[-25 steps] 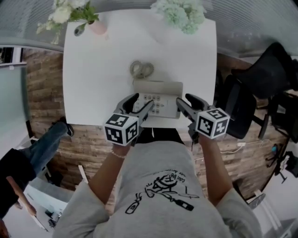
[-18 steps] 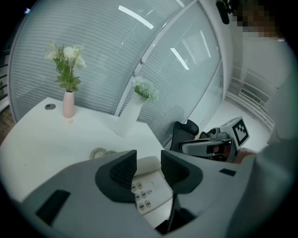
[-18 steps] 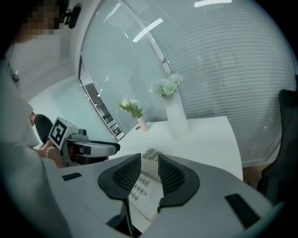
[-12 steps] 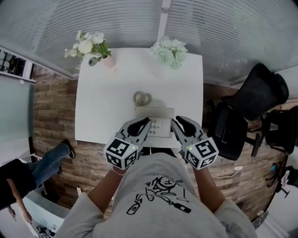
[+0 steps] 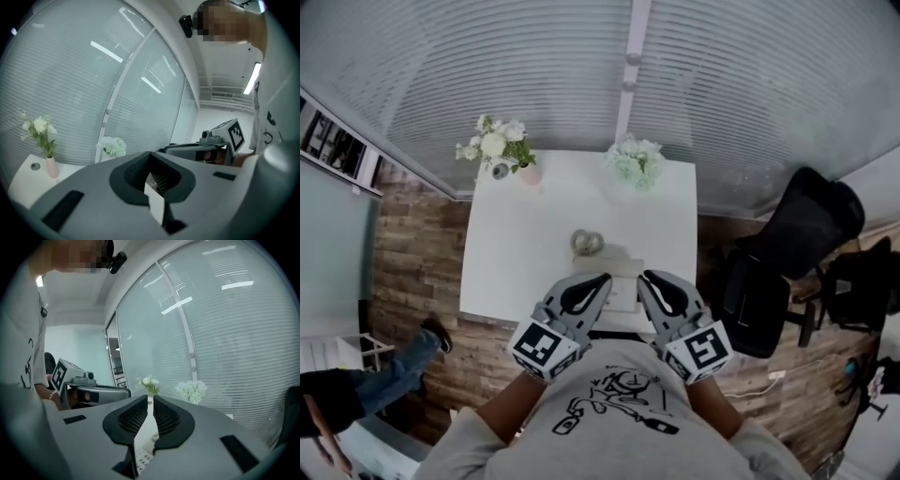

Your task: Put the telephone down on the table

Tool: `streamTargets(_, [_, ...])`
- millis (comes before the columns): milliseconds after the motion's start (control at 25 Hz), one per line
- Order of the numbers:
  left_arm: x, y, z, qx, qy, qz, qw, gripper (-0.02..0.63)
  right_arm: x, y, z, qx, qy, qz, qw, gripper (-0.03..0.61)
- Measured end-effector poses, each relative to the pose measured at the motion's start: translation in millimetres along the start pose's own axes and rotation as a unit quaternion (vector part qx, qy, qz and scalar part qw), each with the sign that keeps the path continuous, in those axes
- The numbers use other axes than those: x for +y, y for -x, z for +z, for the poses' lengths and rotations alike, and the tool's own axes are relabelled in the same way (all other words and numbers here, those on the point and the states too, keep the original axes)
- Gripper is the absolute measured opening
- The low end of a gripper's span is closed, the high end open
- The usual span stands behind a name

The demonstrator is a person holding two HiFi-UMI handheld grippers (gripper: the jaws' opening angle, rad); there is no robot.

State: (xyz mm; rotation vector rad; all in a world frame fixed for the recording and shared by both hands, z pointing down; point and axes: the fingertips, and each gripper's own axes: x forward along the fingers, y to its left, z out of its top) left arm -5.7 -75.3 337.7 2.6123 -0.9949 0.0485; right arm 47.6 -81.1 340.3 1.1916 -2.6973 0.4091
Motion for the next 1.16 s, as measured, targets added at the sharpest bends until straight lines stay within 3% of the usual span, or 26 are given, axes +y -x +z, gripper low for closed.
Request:
streamTargets(240, [-12, 9, 32, -0.022, -0.024, 0.001, 0.9995, 0.002, 5, 10, 22, -0.019, 0.016, -0.002, 1.0, 0.048])
streamTargets(520, [-16, 3, 41, -0.029, -0.042, -0.004, 0.9987, 0.002, 13, 10, 42, -0.035, 0.039, 0.006, 0.999, 0.044])
streamTargets(1160, [-16, -1, 44, -0.034, -0.022, 0.002, 0.9992, 0.002, 11, 10, 47, -0.037, 0.029, 0.0, 0.999, 0.044])
